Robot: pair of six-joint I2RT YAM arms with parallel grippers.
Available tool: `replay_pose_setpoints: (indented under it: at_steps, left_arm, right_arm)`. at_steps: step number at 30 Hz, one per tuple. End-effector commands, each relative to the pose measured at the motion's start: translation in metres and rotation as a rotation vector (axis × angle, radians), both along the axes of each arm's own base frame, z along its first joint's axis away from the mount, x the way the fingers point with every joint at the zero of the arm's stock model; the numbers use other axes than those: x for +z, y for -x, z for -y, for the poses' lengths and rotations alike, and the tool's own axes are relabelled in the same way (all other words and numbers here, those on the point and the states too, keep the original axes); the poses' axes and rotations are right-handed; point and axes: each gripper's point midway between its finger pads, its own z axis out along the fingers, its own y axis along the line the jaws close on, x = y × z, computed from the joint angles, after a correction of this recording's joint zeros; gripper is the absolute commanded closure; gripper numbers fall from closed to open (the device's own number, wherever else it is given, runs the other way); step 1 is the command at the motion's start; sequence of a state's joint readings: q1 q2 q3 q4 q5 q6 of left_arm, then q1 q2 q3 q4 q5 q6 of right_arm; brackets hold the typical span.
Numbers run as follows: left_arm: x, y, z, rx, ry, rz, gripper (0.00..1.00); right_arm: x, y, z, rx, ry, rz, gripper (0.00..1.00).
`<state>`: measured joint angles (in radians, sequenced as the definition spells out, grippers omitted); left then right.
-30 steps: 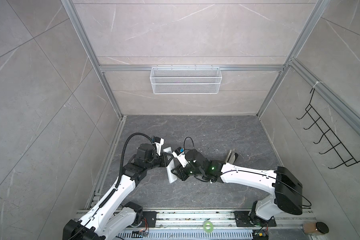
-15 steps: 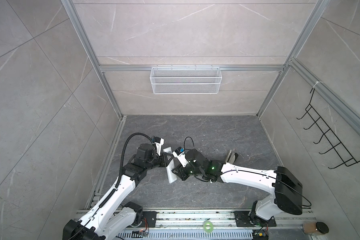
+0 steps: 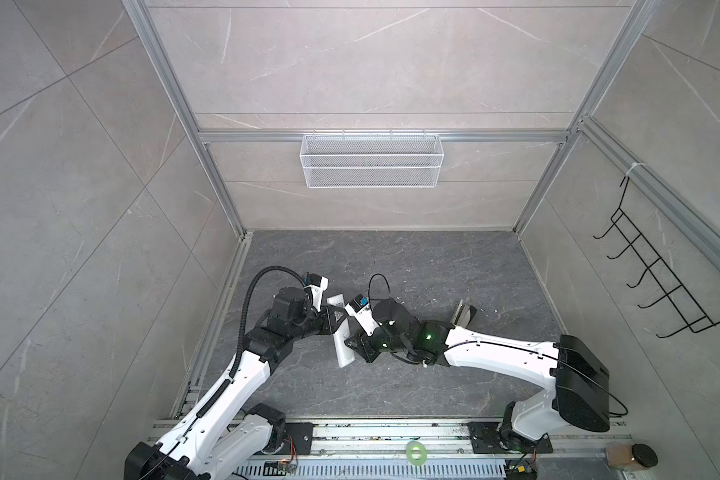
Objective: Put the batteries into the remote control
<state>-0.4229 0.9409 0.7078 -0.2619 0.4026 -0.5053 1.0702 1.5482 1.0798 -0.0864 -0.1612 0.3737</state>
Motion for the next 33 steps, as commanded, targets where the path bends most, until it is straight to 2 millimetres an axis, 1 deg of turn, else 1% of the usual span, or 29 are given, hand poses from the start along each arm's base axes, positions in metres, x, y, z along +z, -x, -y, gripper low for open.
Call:
replay_pose_setpoints:
  at_steps: [1, 11, 16, 24, 26, 29, 33]
  left_arm:
    - [0.010, -0.003, 0.002, -0.008, 0.018, 0.047, 1.00]
    - [0.009, -0.003, 0.001, -0.004, 0.014, 0.047, 1.00]
    - [0.010, -0.002, 0.002, -0.005, 0.017, 0.048, 1.00]
    - [0.006, -0.003, -0.001, 0.007, 0.004, 0.041, 1.00]
    - [0.005, -0.004, -0.002, 0.012, -0.002, 0.039, 1.00]
    - [0.004, -0.005, -0.004, 0.021, -0.003, 0.034, 1.00]
    - [0.004, -0.006, -0.010, 0.037, -0.013, 0.031, 1.00]
  right_arm:
    - [0.040, 0.027, -0.012, 0.112, -0.122, 0.045, 0.76]
    - [0.052, 0.037, -0.006, 0.138, -0.156, 0.072, 0.75]
    - [0.046, 0.033, -0.003, 0.112, -0.127, 0.072, 0.74]
    - [0.044, 0.026, 0.006, 0.073, -0.085, 0.099, 0.62]
    - [0.042, 0.025, 0.012, 0.064, -0.059, 0.109, 0.59]
    - [0.039, 0.024, 0.026, 0.044, -0.001, 0.132, 0.57]
    - [0.038, 0.018, 0.051, -0.004, 0.087, 0.173, 0.53]
